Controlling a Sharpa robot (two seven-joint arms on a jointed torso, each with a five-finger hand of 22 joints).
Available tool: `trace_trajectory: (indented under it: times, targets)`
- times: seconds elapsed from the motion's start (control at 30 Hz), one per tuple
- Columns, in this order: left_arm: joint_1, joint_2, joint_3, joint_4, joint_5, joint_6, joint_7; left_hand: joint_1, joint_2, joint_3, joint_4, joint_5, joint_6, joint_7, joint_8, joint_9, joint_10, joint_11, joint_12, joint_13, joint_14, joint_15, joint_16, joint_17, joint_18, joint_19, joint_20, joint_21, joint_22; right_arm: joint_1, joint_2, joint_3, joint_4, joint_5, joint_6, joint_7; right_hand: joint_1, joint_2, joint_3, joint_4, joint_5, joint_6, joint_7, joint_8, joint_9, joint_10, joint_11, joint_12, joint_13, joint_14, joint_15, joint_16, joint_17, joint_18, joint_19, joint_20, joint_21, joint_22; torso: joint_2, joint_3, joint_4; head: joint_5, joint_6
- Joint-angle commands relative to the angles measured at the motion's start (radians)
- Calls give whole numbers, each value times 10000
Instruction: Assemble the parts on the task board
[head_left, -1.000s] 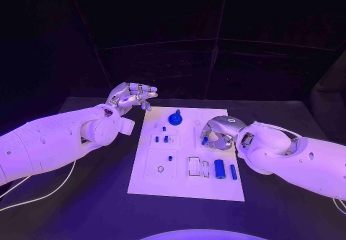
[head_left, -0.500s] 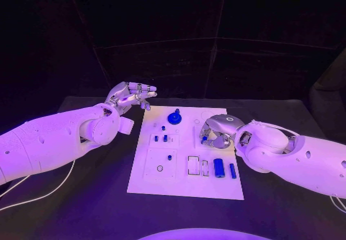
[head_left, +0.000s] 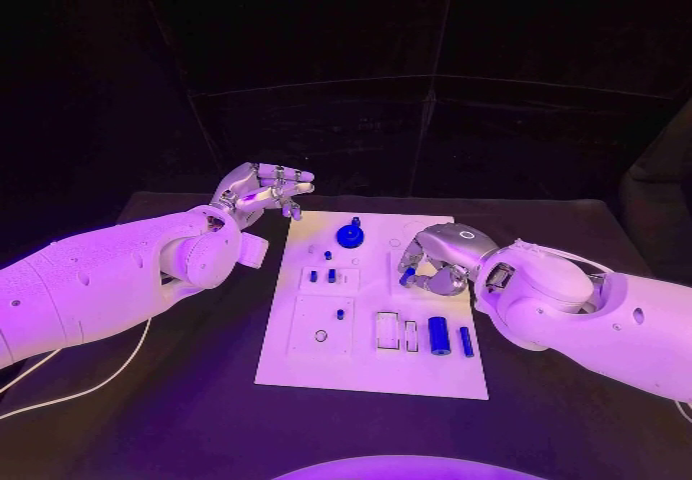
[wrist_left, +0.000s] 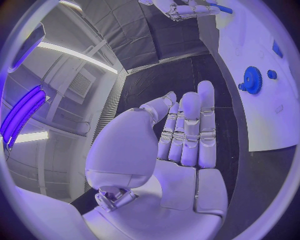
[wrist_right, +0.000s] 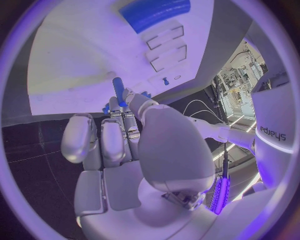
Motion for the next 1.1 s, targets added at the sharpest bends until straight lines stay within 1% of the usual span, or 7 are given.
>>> trace_trajectory:
  times: [0.03,0.27,0.5,0.6,0.77,0.93,1.1]
  targets:
    - [15,-5,8,12,34,108,36,11,121,-67,-3,29,-10,0,58,-2,-56,22,41,14,-93,-1,-30,-9,68,-81,21,-39,-9,25,-84,98,353,701,-660,377,60,4,66,-2,68,-30,57,-81,-14,225,-190,-54,-4,282,-37,52,2,14,14,-34,52,7,3,-3,7,10,15]
    - [15,2,8,25,34,107,45,11,121,-67,-3,29,-10,0,58,-2,-56,22,41,14,-93,-1,-30,-9,68,-81,21,-39,-9,29,72,223,862,1123,-953,738,50,-18,129,-43,91,-68,80,-118,-30,197,-168,-108,-5,286,-20,69,24,9,20,-24,66,27,15,-3,17,93,2]
    - [15,37,8,31,34,116,47,11,121,-67,-3,29,-10,0,58,-2,-56,22,41,14,-93,-1,-30,-9,68,-81,21,-39,-9,24,869,236,731,1290,-764,1067,36,-37,183,-81,129,-96,102,-148,-42,174,-146,-156,-4,284,-3,64,3,13,9,-12,57,5,15,-12,20,244,-76]
    - [16,62,8,35,34,118,53,11,121,-67,-3,29,-10,0,58,-2,-56,22,41,14,-93,-1,-30,-9,68,-81,21,-39,-9,-20,1425,187,454,1329,-480,1270,25,-43,198,-92,149,-107,110,-161,-47,162,-137,-176,-4,281,4,61,-6,16,2,-6,51,-8,19,-14,28,351,-116]
    - [16,125,8,11,34,121,58,11,121,-67,-3,29,-10,0,58,-2,-56,22,41,14,-93,-1,-30,-9,68,-81,21,-39,-9,-229,1958,-30,205,1262,90,1650,-6,-56,225,-115,211,-131,128,-187,-56,134,-118,-223,-4,279,20,63,-9,16,-5,9,50,-10,19,-2,23,445,-144]
    - [17,190,8,-13,34,133,65,11,121,-67,-3,29,-10,0,58,-2,-56,22,41,14,-93,-1,-30,-9,68,-81,21,-39,-9,-425,2311,-101,-27,1081,481,1836,-30,-76,239,-146,293,-146,139,-207,-63,123,-108,-258,-1,278,32,70,-4,15,-7,21,56,0,14,9,-25,558,-183]
    - [17,241,8,-25,34,149,65,26,137,-68,-12,29,-11,-5,65,0,-62,18,57,15,-97,-4,-26,-22,70,-79,21,-48,-16,-503,2570,-193,-292,848,779,1824,-39,-81,240,-153,315,-149,143,-212,-65,122,-103,-268,0,277,35,68,-11,16,-10,24,55,-4,9,-2,0,563,-228]
